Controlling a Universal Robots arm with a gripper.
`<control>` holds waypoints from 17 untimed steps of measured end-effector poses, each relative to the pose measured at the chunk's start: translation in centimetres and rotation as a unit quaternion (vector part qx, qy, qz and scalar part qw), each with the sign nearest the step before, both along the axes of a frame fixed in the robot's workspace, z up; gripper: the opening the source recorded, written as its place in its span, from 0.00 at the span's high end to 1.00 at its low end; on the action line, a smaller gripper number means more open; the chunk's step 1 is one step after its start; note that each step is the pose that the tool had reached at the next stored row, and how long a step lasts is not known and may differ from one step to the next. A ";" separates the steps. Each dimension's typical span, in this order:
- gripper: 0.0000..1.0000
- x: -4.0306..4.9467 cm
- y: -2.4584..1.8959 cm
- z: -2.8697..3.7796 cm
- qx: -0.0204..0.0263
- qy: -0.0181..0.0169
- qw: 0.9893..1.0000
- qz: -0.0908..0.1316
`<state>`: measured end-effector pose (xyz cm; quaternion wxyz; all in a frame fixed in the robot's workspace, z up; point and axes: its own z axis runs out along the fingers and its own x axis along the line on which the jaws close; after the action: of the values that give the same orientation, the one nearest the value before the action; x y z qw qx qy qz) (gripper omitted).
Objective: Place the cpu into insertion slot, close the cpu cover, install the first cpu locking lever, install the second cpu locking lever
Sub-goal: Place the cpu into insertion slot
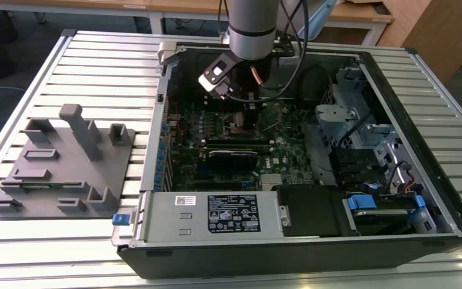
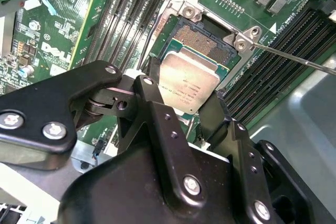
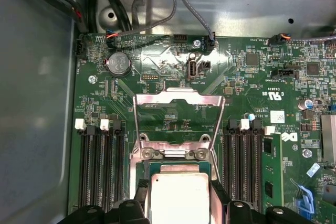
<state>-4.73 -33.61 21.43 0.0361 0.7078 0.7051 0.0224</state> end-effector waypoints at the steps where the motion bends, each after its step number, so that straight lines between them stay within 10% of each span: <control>1: 0.46 0.00 -0.01 -0.03 0.000 0.000 1.000 0.000; 17: 0.46 0.00 -0.01 -0.36 -0.002 0.000 1.000 0.000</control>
<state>-4.74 -33.62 21.07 0.0373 0.7077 0.7052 0.0210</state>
